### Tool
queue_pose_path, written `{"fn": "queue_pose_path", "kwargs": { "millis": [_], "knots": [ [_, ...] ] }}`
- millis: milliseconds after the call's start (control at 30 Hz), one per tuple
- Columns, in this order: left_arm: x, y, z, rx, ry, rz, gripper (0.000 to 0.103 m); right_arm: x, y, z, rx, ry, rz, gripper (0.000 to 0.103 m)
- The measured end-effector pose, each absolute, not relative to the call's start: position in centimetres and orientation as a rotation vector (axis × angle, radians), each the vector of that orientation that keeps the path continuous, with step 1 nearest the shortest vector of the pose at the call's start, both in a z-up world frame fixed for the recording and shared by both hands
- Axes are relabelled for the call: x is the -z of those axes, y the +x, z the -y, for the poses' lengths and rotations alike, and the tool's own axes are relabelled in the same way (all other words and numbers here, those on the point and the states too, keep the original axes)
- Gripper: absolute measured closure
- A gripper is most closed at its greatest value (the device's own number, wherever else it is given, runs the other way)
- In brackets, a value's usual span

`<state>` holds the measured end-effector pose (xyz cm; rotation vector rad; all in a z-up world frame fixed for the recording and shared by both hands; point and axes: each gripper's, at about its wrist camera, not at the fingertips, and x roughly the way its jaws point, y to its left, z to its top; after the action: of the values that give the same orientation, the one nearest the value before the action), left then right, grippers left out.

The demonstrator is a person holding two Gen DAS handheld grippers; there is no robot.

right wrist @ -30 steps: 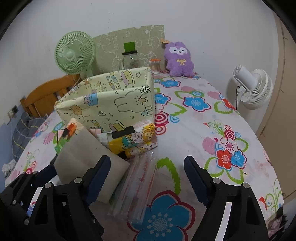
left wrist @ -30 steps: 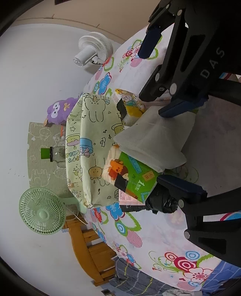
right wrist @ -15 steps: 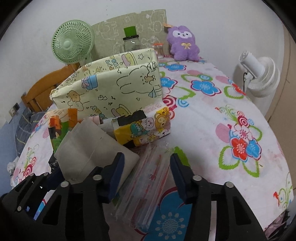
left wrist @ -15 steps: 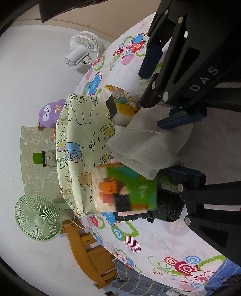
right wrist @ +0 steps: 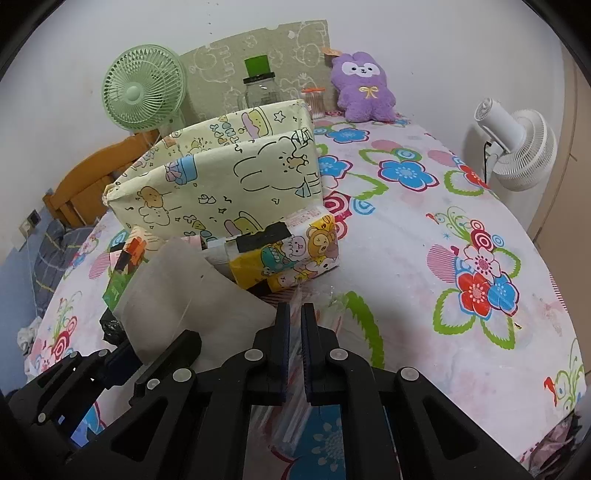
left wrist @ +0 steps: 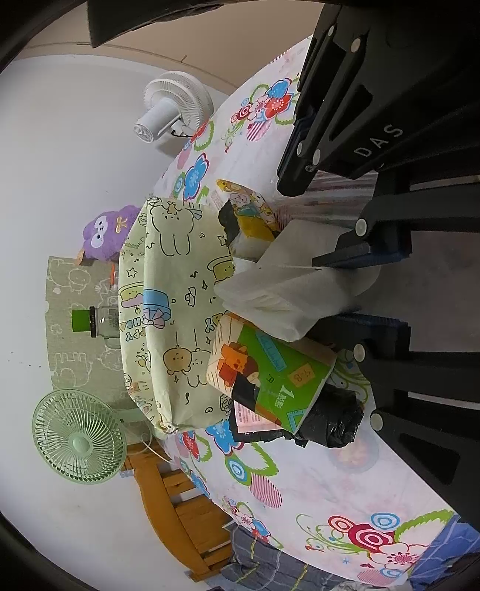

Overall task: Organize soft objects
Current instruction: 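Move the left gripper to the white cloth while the right gripper approaches the clear zip bags, then close the left gripper on the white cloth while the right gripper closes on the zip bags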

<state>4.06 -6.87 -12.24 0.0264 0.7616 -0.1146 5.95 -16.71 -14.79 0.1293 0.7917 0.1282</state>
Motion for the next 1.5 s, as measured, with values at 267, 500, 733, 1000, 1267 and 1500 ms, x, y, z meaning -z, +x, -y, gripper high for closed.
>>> {"fn": "queue_pose_path", "kwargs": {
  "millis": [267, 500, 733, 1000, 1267, 1500],
  "knots": [
    [12.1, 3.6, 7.1, 0.109, 0.039, -0.751, 0.084, 14.6, 5.5, 16.9, -0.110, 0.111, -0.787, 0.092],
    [12.2, 3.4, 7.3, 0.101, 0.056, -0.746, 0.084, 14.7, 5.4, 17.2, -0.086, 0.093, -0.789, 0.046],
    [12.6, 3.6, 7.0, 0.104, 0.056, -0.761, 0.084, 15.3, 5.8, 16.9, -0.113, 0.120, -0.814, 0.038],
    [13.0, 3.9, 6.9, 0.111, 0.058, -0.770, 0.085, 16.5, 6.9, 16.9, -0.130, 0.193, -0.886, 0.071],
    [12.0, 3.5, 6.8, 0.120, 0.054, -0.743, 0.087, 15.4, 6.3, 16.8, -0.117, 0.176, -0.852, 0.080],
    [10.6, 2.8, 6.8, 0.126, 0.046, -0.709, 0.089, 13.7, 5.3, 16.8, -0.114, 0.159, -0.812, 0.081]
  ]
}}
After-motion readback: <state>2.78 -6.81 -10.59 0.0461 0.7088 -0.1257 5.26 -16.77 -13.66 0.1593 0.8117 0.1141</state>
